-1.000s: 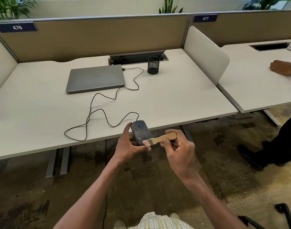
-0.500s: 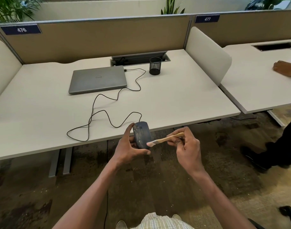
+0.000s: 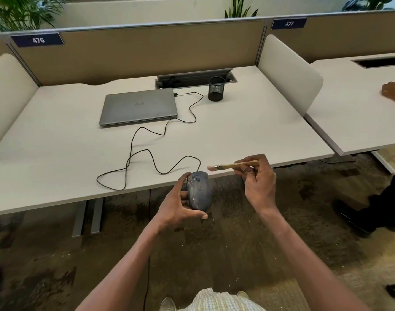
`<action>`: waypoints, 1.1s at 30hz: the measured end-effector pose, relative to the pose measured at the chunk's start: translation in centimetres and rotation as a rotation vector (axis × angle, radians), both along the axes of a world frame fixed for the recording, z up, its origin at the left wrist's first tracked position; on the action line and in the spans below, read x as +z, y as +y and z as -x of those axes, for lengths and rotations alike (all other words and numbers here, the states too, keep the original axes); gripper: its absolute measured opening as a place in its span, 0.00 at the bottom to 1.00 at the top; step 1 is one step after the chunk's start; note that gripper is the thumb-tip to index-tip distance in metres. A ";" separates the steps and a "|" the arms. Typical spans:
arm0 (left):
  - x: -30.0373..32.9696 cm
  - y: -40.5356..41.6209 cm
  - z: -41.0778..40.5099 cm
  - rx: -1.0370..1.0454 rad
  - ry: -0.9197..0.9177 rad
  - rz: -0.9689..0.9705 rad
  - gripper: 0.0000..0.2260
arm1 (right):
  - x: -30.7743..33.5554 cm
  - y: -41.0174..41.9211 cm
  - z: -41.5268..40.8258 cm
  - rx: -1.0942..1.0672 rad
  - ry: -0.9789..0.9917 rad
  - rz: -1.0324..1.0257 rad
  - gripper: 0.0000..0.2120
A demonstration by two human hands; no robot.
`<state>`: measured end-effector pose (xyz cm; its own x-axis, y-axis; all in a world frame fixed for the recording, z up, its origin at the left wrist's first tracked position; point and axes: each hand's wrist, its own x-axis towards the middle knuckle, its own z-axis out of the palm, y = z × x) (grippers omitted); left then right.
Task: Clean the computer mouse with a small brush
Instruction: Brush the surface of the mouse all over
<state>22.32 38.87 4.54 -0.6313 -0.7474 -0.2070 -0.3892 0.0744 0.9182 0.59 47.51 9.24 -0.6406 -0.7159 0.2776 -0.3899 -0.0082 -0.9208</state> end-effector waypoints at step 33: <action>-1.7 3.7 0.0 0.139 -0.094 0.017 0.59 | -1.2 8.0 -1.2 0.297 0.075 -0.211 0.13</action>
<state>22.33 42.57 2.83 -0.5004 -0.8298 -0.2470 -0.4810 0.0293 0.8762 1.74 55.49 8.07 -0.3796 -0.9141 0.1423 -0.4655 0.0558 -0.8833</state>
